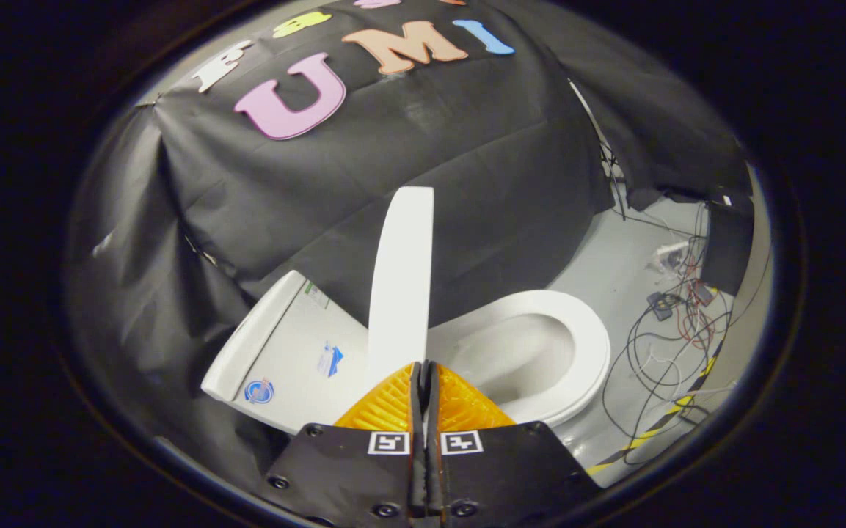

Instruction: Open the toilet lid.

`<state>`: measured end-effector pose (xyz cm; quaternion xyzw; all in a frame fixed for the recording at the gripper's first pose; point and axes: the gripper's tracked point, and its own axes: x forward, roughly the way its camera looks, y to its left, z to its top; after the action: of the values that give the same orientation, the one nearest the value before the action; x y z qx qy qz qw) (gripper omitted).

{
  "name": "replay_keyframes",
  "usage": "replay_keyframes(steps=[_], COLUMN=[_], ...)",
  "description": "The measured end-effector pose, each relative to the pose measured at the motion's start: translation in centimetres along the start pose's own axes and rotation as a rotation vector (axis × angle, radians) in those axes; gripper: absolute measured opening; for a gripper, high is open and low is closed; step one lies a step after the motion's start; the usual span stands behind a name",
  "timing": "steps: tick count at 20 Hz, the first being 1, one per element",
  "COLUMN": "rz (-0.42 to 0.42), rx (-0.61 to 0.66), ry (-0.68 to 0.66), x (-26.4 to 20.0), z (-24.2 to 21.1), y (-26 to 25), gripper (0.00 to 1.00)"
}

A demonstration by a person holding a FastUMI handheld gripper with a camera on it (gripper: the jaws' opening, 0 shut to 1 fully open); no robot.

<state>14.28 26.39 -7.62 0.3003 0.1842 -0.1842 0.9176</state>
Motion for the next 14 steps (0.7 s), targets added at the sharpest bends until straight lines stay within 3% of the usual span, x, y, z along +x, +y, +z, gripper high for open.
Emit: replay_keyframes(steps=[14], rz=[0.061], rx=[-0.207], ry=[-0.057], x=[0.2], z=[0.2], y=[10.0], gripper=[0.02])
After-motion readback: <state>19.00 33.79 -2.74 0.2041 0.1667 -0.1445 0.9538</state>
